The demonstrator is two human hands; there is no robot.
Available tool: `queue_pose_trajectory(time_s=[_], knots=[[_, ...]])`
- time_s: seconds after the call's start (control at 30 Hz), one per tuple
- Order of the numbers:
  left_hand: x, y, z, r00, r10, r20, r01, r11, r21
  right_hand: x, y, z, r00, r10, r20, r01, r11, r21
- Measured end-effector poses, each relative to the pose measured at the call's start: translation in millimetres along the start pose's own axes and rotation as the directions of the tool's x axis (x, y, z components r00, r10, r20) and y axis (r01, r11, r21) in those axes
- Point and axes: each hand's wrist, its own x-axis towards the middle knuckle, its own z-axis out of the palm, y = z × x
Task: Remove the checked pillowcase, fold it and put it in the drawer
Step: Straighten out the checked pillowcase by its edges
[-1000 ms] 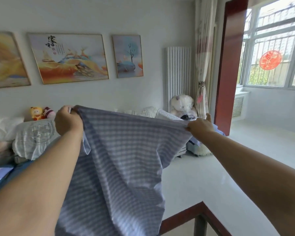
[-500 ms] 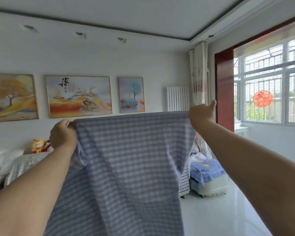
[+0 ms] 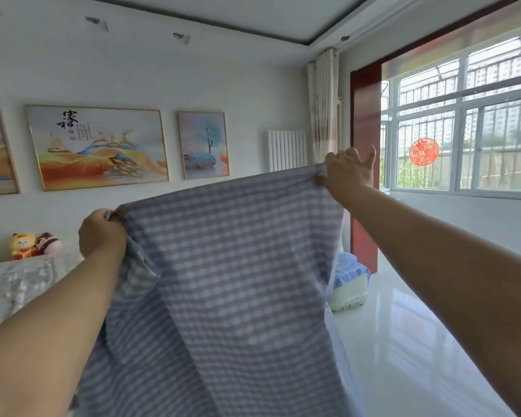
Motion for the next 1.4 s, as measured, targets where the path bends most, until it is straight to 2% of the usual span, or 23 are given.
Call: queue_pose_trajectory(time_s=[0.07,0.2,0.4,0.6,0.77,0.9,1.03,1.2,1.4], knots=[[-9.0,3.9,16.8,0.999,0.012,0.051,-0.013,1.000,0.005,-17.8,16.0,3.9,0.999,0.022,0.030,-0.021,0.999,-0.033],[-36.0,21.1,62.4,0.981,0.083,0.173,-0.081,0.996,-0.020,-63.8,60.6,11.6,0.981,0.166,0.103,-0.151,0.979,-0.135],[-118.5,65.4,137.6,0.889,0.255,0.380,-0.209,0.965,-0.159,-157.5,150.3,13.8,0.895,0.418,0.160,-0.361,0.885,-0.293],[-222.0,126.7,175.4,0.773,0.332,0.541,-0.237,0.942,-0.239,-266.7,239.9,-5.4,0.759,0.618,0.205,-0.498,0.754,-0.429],[-319.2,188.9,181.5,0.687,0.428,0.588,-0.276,0.901,-0.333,-342.7,318.8,-34.4,0.632,0.748,0.202,-0.598,0.637,-0.487],[-411.0,238.4,174.2,0.644,0.438,0.627,-0.253,0.896,-0.366,-402.9,392.1,-69.8,0.553,0.811,0.193,-0.634,0.560,-0.534],[-507.1,283.7,159.3,0.584,0.468,0.663,-0.212,0.877,-0.432,-465.2,467.1,-113.8,0.512,0.847,0.143,-0.631,0.484,-0.607],[-618.5,334.7,140.3,0.487,0.511,0.708,-0.104,0.839,-0.534,-529.9,546.4,-178.2,0.478,0.878,-0.011,-0.643,0.341,-0.686],[-713.7,380.6,125.5,0.300,0.557,0.775,0.043,0.803,-0.594,-584.6,600.2,-244.4,0.406,0.896,-0.180,-0.677,0.163,-0.717]])
